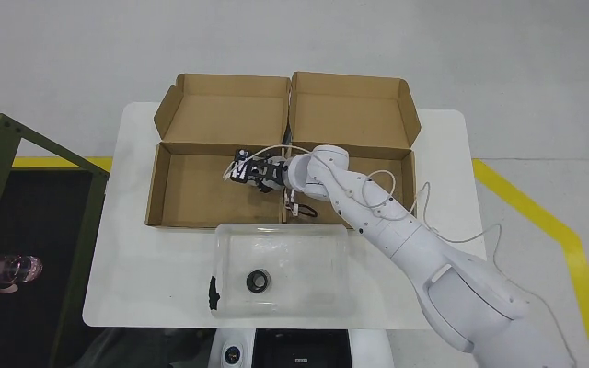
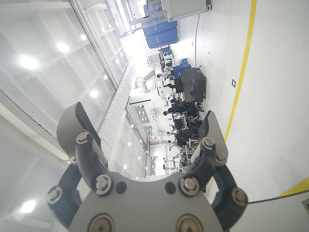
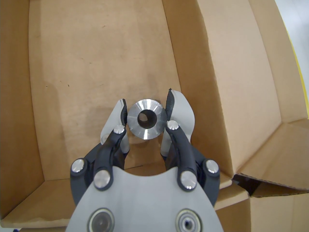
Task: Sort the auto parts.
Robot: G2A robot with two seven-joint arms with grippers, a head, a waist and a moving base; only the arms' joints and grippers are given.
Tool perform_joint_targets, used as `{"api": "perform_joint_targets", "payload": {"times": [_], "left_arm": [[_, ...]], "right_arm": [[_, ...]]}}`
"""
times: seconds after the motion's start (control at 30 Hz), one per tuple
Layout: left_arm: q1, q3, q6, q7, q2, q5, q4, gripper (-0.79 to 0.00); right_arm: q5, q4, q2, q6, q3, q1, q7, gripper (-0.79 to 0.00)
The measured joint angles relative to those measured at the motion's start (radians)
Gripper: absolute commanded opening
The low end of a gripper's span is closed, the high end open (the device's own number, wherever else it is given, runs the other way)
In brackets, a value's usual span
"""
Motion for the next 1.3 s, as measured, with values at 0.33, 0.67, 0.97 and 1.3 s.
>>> {"api": "perform_joint_targets", "payload": {"times": [0.33, 0.67, 0.97, 1.3], "left_arm": [[0.000, 0.000, 0.000, 0.000, 0.000, 0.000, 0.000, 0.000], [0.000, 0.000, 0.000, 0.000, 0.000, 0.000, 0.000, 0.000], [0.000, 0.000, 0.000, 0.000, 0.000, 0.000, 0.000, 0.000], [0.000, 0.000, 0.000, 0.000, 0.000, 0.000, 0.000, 0.000]], "right_arm": [[0.007, -0.083, 0.013, -0.048, 0.057, -0.018, -0.037, -0.443], [-0.036, -0.342, 0.065, -0.108, 0.147, -0.109, 0.043, -0.434], [-0.029, -0.618, 0.127, -0.193, 0.248, -0.300, 0.111, -0.409], [-0.069, -0.845, 0.190, -0.297, 0.337, -0.535, 0.115, -0.400]]}}
